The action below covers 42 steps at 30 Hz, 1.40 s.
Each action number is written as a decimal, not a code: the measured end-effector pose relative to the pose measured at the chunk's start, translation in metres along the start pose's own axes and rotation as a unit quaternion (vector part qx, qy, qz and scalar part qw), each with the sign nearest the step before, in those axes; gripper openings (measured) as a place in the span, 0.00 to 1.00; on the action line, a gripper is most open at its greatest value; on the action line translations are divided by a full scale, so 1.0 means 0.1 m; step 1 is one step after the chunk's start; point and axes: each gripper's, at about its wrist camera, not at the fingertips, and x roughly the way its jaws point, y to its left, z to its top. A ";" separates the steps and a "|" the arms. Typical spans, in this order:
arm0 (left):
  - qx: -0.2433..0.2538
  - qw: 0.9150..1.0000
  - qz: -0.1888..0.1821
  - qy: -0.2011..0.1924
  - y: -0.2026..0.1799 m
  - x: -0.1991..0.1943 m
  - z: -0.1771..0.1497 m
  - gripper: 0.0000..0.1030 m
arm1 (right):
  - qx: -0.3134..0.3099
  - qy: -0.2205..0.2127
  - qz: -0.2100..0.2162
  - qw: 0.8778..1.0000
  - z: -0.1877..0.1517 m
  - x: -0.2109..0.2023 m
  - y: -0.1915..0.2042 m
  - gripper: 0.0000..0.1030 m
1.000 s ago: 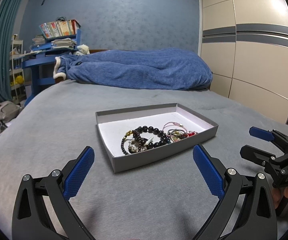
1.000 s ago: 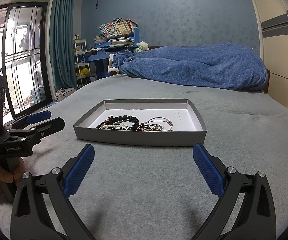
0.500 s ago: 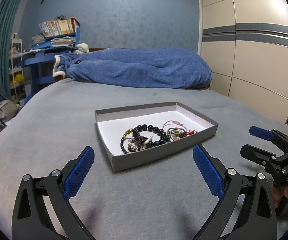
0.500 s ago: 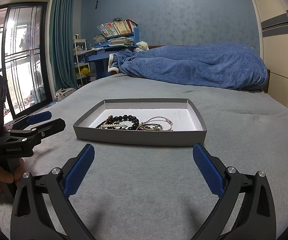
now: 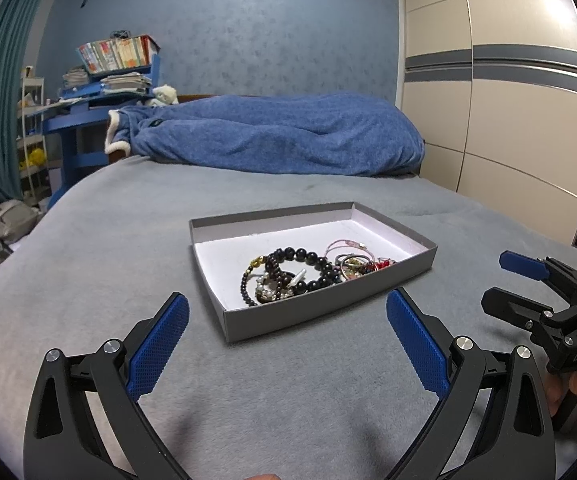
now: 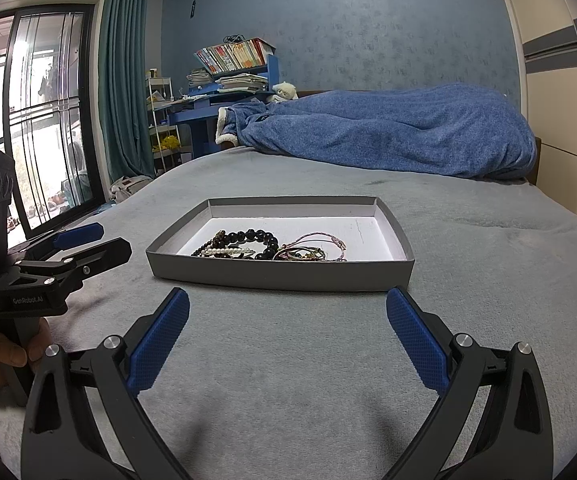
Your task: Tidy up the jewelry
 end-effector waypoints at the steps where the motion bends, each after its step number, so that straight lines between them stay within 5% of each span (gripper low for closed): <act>1: 0.000 1.000 0.000 0.000 0.00 0.00 0.00 0.95 | 0.000 0.000 0.000 1.000 0.00 0.00 0.00 0.95; 18: -0.016 1.000 0.002 0.024 0.12 0.06 -0.01 0.95 | 0.002 0.007 -0.006 1.000 -0.03 0.00 0.01 0.95; 22: -0.029 0.997 0.033 0.064 0.36 0.12 0.02 0.95 | 0.013 0.033 -0.022 0.999 -0.06 -0.01 -0.07 0.95; 29: -0.011 0.995 0.063 0.076 0.72 -0.01 0.05 0.95 | 0.045 0.039 -0.036 0.998 -0.13 -0.18 -0.26 0.95; 42: 0.001 0.999 0.039 -0.007 0.31 -0.33 0.15 0.95 | 0.010 0.023 -0.028 0.999 -0.07 -0.24 -0.12 0.95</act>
